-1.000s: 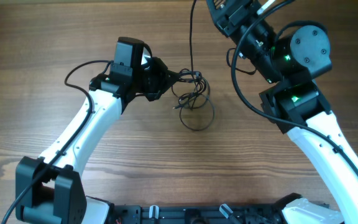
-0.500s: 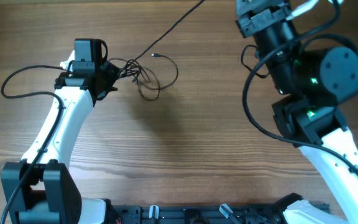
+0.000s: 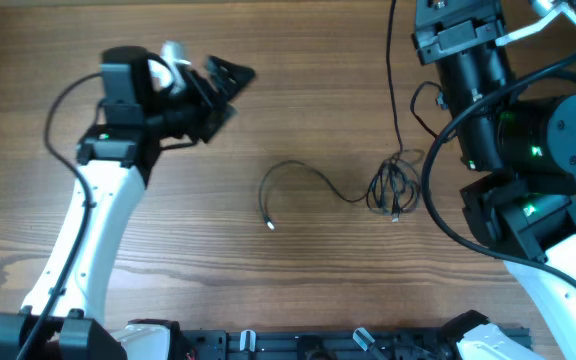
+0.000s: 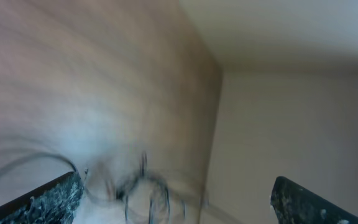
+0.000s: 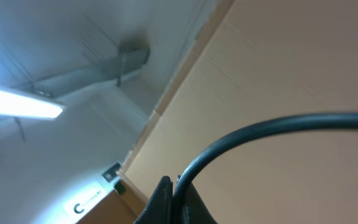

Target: Untangle cables

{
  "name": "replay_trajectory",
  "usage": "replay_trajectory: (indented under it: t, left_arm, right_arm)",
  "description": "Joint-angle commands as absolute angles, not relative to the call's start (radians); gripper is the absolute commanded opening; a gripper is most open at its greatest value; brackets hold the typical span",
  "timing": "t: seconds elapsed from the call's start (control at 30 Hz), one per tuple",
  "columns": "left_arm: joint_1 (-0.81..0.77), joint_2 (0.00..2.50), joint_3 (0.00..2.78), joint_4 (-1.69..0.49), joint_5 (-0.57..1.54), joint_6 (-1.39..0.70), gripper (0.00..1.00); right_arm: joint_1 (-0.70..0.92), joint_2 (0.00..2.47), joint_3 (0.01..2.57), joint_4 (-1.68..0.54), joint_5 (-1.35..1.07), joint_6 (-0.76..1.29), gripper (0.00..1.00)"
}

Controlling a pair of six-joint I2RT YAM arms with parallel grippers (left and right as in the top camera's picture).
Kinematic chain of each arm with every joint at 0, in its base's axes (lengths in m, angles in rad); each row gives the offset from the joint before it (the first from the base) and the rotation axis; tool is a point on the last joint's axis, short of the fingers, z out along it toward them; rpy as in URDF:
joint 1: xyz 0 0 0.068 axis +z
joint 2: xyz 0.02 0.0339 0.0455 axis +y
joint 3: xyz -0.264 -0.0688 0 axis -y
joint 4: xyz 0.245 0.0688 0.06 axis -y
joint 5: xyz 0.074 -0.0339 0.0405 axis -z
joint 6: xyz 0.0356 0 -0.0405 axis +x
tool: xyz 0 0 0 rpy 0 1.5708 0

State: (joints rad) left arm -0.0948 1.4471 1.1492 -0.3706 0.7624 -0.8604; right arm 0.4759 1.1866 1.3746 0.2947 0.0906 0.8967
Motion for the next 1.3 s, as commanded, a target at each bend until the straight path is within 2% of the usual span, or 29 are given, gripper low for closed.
replay_trajectory:
  t: [0.0, 0.1, 0.27, 0.47, 0.6, 0.67, 0.7, 0.8, 0.83, 0.97, 1.03, 1.27]
  left_arm:
    - [-0.191, 1.495, 1.149, -0.385, 0.823, -0.736, 1.0]
    - [-0.26, 1.555, 1.149, -0.386, 0.684, -0.736, 1.0]
    - [-0.342, 1.671, 1.149, -0.358, 0.664, -0.812, 0.99]
    - [-0.422, 1.773, 1.149, -0.176, 0.665, -0.933, 1.0]
    - [-0.483, 1.787, 1.149, -0.167, 0.629, -1.002, 0.95]
    - [-0.508, 1.81, 1.149, -0.159, 0.604, -1.004, 0.86]
    - [-0.513, 1.824, 1.149, -0.151, 0.604, -1.004, 0.7]
    - [-0.514, 1.846, 1.149, -0.146, 0.604, -1.003, 0.09]
    - [-0.514, 1.846, 1.149, -0.146, 0.604, -1.003, 0.04]
    - [-0.497, 1.846, 1.149, -0.15, 0.604, -0.981, 0.04]
    - [-0.44, 1.845, 1.15, -0.154, 0.603, -0.918, 0.04]
    - [-0.064, 1.734, 1.168, -0.229, 0.577, -0.811, 0.04]
  right_arm:
    - [0.474, 1.23, 1.39, 0.367, 0.035, 0.957, 0.05]
    - [0.474, 1.264, 1.39, 0.41, -0.033, 1.034, 0.05]
    - [0.474, 1.271, 1.39, 0.461, -0.152, 1.074, 0.05]
    - [0.474, 1.273, 1.39, 0.487, -0.281, 1.159, 0.05]
    - [0.474, 1.273, 1.39, 0.486, -0.295, 1.182, 0.05]
    - [0.474, 1.273, 1.39, 0.486, -0.298, 1.182, 0.04]
    - [0.474, 1.273, 1.39, 0.486, -0.302, 1.182, 0.04]
    - [0.474, 1.273, 1.39, 0.486, -0.317, 1.182, 0.05]
    - [0.474, 1.273, 1.39, 0.486, -0.317, 1.183, 0.05]
    - [0.474, 1.273, 1.39, 0.473, -0.316, 1.175, 0.04]
    - [0.474, 1.273, 1.39, 0.448, -0.296, 1.113, 0.04]
    - [0.474, 1.273, 1.39, 0.292, -0.126, 0.985, 0.05]
